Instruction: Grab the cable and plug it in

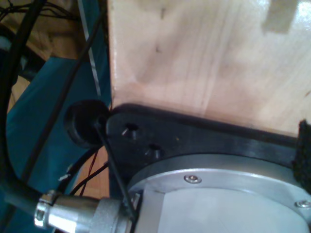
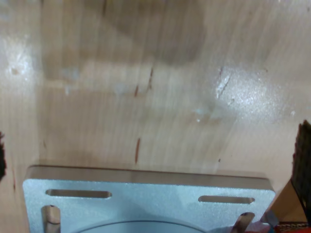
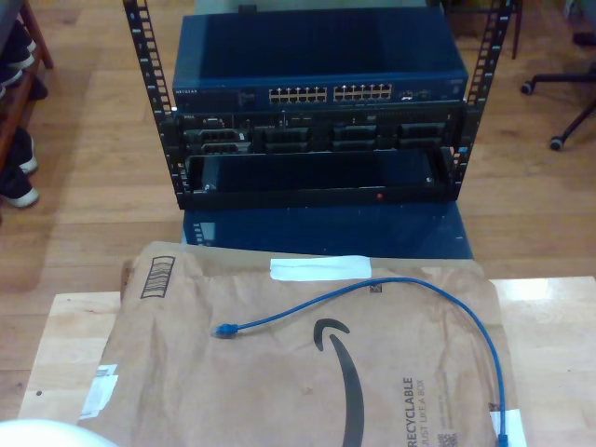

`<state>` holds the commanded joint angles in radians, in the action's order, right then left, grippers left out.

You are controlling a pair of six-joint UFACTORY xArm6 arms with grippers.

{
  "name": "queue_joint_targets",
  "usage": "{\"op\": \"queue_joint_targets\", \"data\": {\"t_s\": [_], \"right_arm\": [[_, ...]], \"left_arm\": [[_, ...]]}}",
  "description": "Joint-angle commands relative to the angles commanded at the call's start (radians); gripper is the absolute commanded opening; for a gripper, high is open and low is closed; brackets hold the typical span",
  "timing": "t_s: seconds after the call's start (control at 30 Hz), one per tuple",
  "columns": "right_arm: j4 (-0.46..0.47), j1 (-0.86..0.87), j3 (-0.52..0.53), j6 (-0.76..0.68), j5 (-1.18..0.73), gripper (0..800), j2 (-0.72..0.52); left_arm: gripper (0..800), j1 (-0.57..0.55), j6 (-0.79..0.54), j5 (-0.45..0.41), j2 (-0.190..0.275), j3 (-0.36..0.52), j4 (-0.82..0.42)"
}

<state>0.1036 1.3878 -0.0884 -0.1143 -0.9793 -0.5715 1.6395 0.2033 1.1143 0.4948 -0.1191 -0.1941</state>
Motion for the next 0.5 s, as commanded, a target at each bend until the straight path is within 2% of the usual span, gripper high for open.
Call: {"op": "queue_joint_targets", "data": {"t_s": [0.5], "right_arm": [[-0.003,0.000,-0.014,-0.009,-0.009,796,-0.006]], "left_arm": [[799,-0.002,-0.002,0.002,-0.011,-0.003,-0.005]]}}
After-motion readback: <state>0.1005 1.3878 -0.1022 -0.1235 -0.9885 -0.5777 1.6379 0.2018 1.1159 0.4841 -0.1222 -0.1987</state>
